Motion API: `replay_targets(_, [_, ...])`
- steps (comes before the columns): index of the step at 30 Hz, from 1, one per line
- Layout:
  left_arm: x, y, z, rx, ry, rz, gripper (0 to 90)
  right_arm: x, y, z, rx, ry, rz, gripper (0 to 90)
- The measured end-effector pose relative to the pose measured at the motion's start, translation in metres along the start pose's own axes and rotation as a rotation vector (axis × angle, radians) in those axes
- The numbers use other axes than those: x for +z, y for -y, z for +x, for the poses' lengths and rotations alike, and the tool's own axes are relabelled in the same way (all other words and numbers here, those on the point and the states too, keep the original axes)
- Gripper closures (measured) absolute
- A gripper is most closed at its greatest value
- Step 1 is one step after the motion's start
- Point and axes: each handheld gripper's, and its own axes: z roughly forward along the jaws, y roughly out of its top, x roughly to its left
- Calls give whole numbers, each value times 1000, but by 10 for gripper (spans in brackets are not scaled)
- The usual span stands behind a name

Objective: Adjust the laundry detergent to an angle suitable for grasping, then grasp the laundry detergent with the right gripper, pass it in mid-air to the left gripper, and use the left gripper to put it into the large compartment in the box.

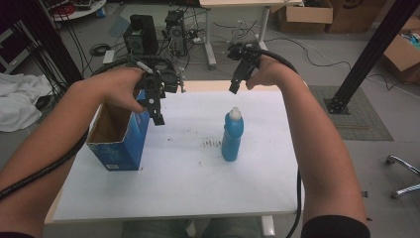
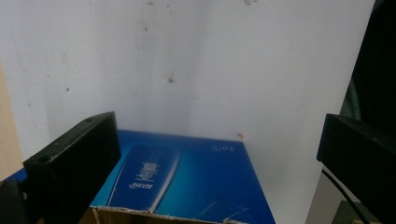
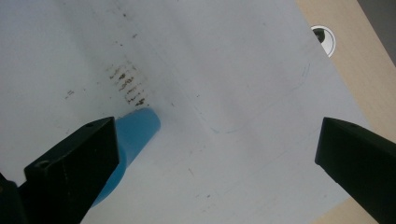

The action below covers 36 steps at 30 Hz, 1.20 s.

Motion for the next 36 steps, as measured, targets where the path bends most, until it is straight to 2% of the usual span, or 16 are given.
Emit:
replay_targets(10, [5, -1, -2, -1, -3, 4, 1, -2, -2, 4, -7, 5, -5, 0])
replay_targets(18, [-1, -1, -3, 7, -11, 3, 1, -4, -5, 4, -9, 5, -7, 0])
replay_targets(19, [-1, 0, -5, 7, -8, -10, 1, -4, -4, 5, -9, 8, -9, 0])
replay_targets(26, [0, 3, -9, -2, -13, 0, 1, -8, -1, 8, -10, 21, -15, 0])
replay_targets(30, [0, 0, -9, 6, -10, -13, 1, -7, -1, 9, -8, 26, -9, 0])
replay_targets(36, [2, -3, -12, 18, -4, -7, 1, -1, -2, 7, -4, 18, -8, 0])
